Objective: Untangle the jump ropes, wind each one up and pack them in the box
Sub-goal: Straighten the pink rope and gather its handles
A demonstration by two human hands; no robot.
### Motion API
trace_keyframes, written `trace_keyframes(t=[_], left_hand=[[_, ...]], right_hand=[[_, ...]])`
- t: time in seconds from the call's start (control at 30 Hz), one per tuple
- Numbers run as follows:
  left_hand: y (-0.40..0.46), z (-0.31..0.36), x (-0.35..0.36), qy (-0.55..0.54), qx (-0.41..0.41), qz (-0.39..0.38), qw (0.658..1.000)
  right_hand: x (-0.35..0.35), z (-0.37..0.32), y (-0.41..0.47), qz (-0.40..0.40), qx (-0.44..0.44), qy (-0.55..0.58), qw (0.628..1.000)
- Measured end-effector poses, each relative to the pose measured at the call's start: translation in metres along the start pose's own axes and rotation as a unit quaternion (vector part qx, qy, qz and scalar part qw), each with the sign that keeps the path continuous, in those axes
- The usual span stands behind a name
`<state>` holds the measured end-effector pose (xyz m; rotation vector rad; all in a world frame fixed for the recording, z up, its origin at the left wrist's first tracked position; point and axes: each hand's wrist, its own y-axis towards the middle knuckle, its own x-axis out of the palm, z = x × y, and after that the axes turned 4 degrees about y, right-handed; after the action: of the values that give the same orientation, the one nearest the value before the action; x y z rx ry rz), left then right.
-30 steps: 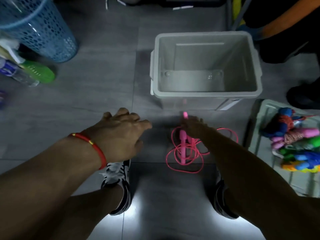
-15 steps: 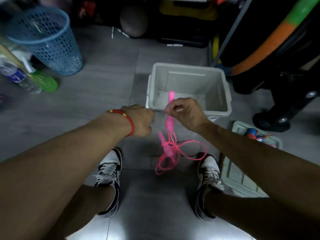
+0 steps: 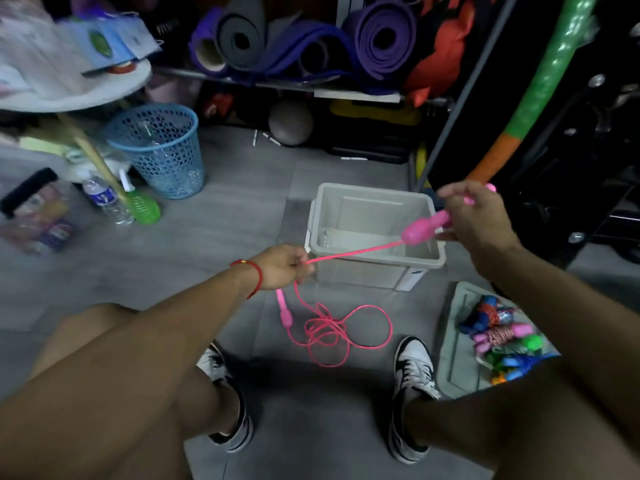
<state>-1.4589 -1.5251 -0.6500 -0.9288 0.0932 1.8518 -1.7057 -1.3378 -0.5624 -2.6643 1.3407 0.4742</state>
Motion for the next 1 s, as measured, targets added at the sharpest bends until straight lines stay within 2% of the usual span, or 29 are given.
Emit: trace_keyframes(t=[0.07, 0.13, 0.2, 0.27, 0.37, 0.43, 0.47, 0.5, 0.6, 0.73, 0.77, 0.83, 0.9, 1.0], left_hand=[[-0.009, 0.003, -0.003, -0.035, 0.006, 0.005, 0.999], [-0.016, 0.013, -0.006, -0.052, 0.013, 0.029, 0.998], [-0.022, 0.022, -0.012, 0.017, 0.054, 0.049, 0.997], [-0.029, 0.029, -0.020, 0.136, 0.104, 0.095, 0.981], [-0.041, 0.031, -0.035, 0.179, 0.167, 0.191, 0.951], [-0.044, 0.018, -0.039, 0.249, 0.183, 0.197, 0.930], [-0.045, 0.006, -0.039, 0.274, 0.177, 0.188, 0.926], [-0.048, -0.008, -0.036, 0.288, 0.160, 0.178, 0.927], [-0.052, -0.036, -0.031, 0.324, 0.096, 0.192, 0.921], [-0.030, -0.032, -0.044, 0.353, 0.055, 0.179, 0.917], [-0.019, -0.031, -0.046, 0.349, 0.051, 0.182, 0.918], [0.004, -0.037, -0.044, 0.305, 0.048, 0.218, 0.926], [0.026, -0.058, -0.030, 0.196, 0.044, 0.239, 0.950], [0.048, -0.110, 0.013, 0.092, -0.002, 0.173, 0.981]], right_hand=[[-0.003, 0.027, 0.000, -0.064, 0.016, -0.143, 0.988], [0.010, 0.045, -0.004, -0.201, 0.047, -0.267, 0.941], [0.032, 0.050, -0.012, -0.327, 0.109, -0.341, 0.874], [0.050, 0.052, -0.017, -0.409, 0.126, -0.400, 0.811], [0.064, 0.056, -0.021, -0.463, 0.055, -0.518, 0.717], [0.072, 0.053, -0.019, -0.453, -0.005, -0.607, 0.653], [0.077, 0.052, -0.016, -0.438, -0.033, -0.635, 0.636], [0.081, 0.049, -0.013, -0.418, -0.047, -0.652, 0.630], [0.091, 0.050, -0.009, -0.384, -0.042, -0.656, 0.648], [0.090, 0.069, -0.014, -0.367, -0.034, -0.698, 0.614], [0.090, 0.075, -0.014, -0.368, -0.033, -0.695, 0.617], [0.094, 0.093, -0.011, -0.399, -0.030, -0.645, 0.651], [0.103, 0.117, -0.013, -0.440, 0.013, -0.538, 0.719], [0.122, 0.165, -0.031, -0.441, 0.089, -0.363, 0.816]])
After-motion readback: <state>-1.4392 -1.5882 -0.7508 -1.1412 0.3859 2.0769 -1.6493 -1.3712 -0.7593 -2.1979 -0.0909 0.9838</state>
